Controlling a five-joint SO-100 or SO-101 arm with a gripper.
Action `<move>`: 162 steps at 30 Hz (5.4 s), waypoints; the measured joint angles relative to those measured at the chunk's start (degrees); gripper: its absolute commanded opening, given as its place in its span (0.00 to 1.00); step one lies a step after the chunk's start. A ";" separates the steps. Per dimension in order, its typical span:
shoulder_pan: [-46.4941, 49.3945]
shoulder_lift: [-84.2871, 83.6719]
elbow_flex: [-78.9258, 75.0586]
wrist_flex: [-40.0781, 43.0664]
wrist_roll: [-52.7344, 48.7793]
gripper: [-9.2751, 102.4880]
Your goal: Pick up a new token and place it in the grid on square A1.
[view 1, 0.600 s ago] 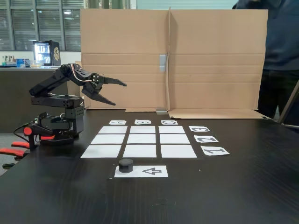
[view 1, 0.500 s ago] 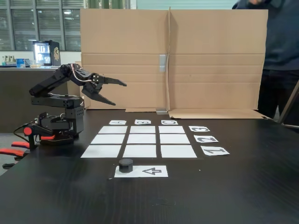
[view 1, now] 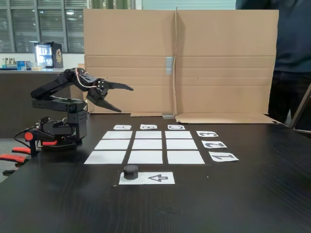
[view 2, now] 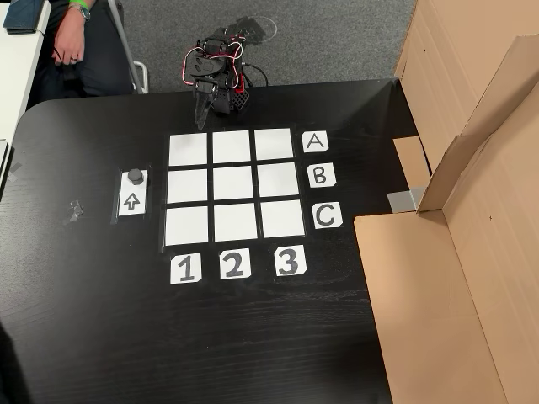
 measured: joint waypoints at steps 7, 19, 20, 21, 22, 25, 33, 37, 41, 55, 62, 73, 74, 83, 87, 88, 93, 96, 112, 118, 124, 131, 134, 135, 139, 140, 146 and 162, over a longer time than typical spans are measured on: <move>0.00 0.09 0.00 0.00 0.00 0.42; -0.70 -0.62 -5.98 2.55 -0.26 0.41; -1.05 -1.41 -7.21 2.72 -0.35 0.41; -1.41 -2.46 -8.44 2.99 -0.35 0.41; -1.85 -3.78 -9.67 3.25 -0.35 0.41; -3.52 -7.56 -13.36 3.78 -0.44 0.41; -5.27 -16.61 -22.32 7.38 -0.44 0.41; -5.19 -24.17 -26.02 7.82 -0.44 0.41; -4.13 -32.08 -29.18 7.73 -0.44 0.41; 2.81 -56.95 -39.90 6.68 -1.14 0.44; 7.38 -64.95 -43.33 6.68 -2.20 0.45; 18.37 -79.28 -51.68 5.10 -3.78 0.45; 19.25 -81.04 -52.73 5.01 -4.13 0.45; 23.99 -95.54 -64.34 5.19 -6.06 0.45; 24.61 -100.46 -68.38 5.80 -6.50 0.45; 24.70 -101.60 -69.35 5.98 -6.50 0.45; 25.49 -105.64 -72.77 6.77 -6.59 0.45; 26.10 -106.96 -74.09 6.77 -6.59 0.44; 28.48 -116.28 -80.86 9.23 -6.68 0.44; 28.48 -119.27 -82.88 10.02 -6.68 0.44; 28.48 -122.08 -85.78 11.25 -7.03 0.44; 29.53 -126.91 -93.25 14.59 -7.12 0.43; 29.62 -127.18 -95.01 15.29 -7.12 0.40; 29.62 -127.18 -95.54 15.47 -7.12 0.40; 29.71 -127.18 -96.15 15.64 -7.12 0.40; 29.71 -127.18 -96.15 15.64 -7.12 0.40; 29.71 -127.79 -96.15 16.00 -7.12 0.40; 28.92 -128.76 -96.59 16.70 -8.61 0.39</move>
